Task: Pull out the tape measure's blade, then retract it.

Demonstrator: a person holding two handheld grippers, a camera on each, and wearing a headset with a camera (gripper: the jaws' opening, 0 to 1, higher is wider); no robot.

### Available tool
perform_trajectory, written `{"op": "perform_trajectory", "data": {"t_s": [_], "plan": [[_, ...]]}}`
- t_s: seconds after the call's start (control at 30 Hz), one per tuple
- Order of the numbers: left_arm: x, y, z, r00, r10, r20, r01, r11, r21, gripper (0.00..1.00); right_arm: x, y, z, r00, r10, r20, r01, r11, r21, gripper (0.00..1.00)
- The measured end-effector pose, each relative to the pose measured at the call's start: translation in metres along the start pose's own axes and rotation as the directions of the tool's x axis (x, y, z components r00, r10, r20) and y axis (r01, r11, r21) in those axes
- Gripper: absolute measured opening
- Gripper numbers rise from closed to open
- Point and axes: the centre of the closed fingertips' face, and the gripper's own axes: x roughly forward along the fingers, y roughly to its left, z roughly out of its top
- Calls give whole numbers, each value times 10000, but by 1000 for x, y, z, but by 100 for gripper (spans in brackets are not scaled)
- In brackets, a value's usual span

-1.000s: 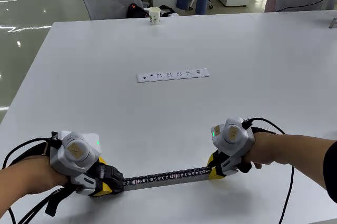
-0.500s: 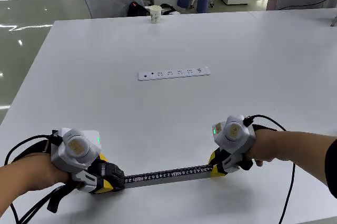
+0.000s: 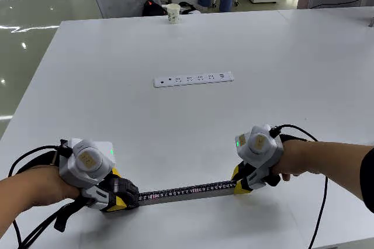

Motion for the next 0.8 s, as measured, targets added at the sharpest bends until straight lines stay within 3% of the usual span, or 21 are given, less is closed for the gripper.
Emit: {"op": "perform_trajectory", "data": {"t_s": [0.1, 0.43, 0.8], "plan": [[-1, 0, -1, 10000, 11, -65, -11, 10000, 15, 34, 0, 1, -1, 10000, -56, -74, 53, 9992, -405, 13], [-8, 2, -3, 9998, 163, -143, -163, 9999, 10, 33, -5, -2, -9, 9992, -230, -336, 220, 9993, -315, 12], [-16, -6, -1, 9999, -73, 88, 75, 9996, -288, 47, -14, 2, -5, 9993, -285, -234, 276, 9989, -373, 18]]}}
